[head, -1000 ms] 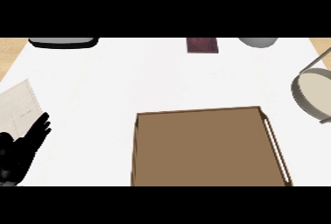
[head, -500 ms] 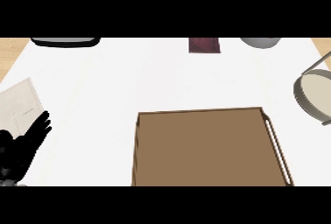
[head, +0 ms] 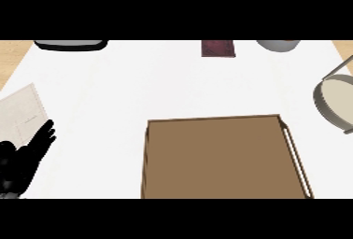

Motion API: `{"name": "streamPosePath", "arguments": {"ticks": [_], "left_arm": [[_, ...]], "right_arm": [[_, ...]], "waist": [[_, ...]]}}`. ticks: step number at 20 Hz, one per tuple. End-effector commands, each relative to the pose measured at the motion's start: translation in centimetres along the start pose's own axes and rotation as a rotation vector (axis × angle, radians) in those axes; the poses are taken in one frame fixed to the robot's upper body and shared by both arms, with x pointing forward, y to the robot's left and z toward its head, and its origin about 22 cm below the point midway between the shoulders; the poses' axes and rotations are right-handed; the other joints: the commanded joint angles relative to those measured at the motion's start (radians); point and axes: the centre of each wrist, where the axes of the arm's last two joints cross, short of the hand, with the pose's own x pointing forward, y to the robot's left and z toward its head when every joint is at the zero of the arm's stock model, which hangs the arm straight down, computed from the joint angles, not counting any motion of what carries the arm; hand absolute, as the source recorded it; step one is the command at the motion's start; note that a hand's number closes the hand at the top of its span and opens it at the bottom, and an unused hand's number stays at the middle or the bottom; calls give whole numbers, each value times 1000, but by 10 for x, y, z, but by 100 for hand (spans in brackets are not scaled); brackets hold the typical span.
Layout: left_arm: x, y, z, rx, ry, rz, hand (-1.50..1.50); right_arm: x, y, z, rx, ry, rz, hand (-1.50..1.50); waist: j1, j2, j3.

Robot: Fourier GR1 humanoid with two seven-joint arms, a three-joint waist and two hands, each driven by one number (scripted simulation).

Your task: Pick the sweet potato from the tray and place it in the tiered basket

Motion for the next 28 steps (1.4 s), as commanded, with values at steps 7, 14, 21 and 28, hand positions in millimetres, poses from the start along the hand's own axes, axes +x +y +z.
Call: {"name": "streamPosePath", "arguments": {"ticks": [7, 14, 21, 28], "left_arm": [[11, -11, -15, 9, -14, 59, 0], [4, -16, -2, -2, 1, 54, 0], [-15, -5, 0, 4, 14, 54, 0], [0, -8, 2, 35, 8, 60, 0]], "right_arm": [[-12, 21, -7, 395, 219, -17, -150], [-37, 31, 4, 353, 330, -146, -150], [-45, -4, -4, 55, 369, -374, -150], [-106, -59, 19, 35, 609, -629, -150]], "waist": [[-16, 5, -12], [-13, 2, -10], [-19, 2, -11], [-35, -6, -11]]}}
